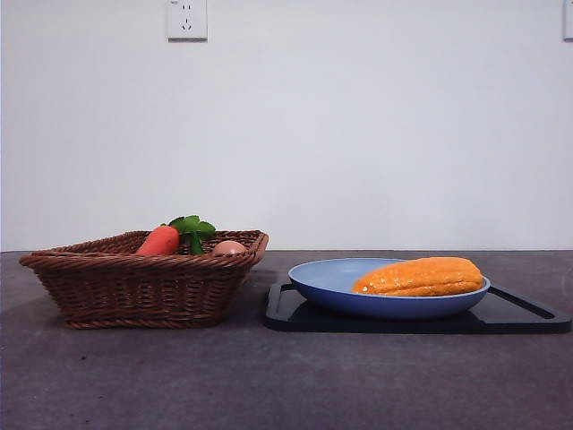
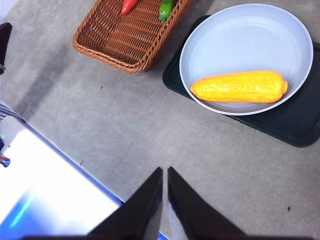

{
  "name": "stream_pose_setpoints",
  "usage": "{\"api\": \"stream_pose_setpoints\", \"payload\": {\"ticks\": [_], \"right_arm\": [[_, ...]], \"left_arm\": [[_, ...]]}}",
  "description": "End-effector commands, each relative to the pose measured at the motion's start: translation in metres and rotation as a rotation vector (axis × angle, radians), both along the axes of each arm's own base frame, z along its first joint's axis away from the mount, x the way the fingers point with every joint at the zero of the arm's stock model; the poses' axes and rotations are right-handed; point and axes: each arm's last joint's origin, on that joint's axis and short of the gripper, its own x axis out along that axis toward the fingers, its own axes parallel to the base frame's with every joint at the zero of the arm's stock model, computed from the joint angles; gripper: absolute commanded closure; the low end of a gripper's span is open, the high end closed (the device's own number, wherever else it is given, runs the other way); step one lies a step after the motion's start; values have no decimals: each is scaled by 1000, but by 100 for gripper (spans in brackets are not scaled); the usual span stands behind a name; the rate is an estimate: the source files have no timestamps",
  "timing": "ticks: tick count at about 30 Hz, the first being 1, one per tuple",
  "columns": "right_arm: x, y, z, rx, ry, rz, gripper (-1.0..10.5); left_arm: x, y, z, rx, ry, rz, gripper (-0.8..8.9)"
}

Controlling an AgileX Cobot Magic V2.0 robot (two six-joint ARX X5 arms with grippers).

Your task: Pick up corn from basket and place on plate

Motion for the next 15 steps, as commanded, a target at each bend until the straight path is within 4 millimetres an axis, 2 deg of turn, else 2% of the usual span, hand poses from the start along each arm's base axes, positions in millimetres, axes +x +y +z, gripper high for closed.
{"api": "stream_pose_setpoints", "payload": {"ticks": [1, 15], "right_arm": [[1, 1, 5, 3, -27, 8, 945], [4, 1, 8, 12, -63, 8, 945]], "left_arm": [[1, 0, -11, -16, 36, 2, 810], [0, 0, -14, -60, 73, 7, 810]]}}
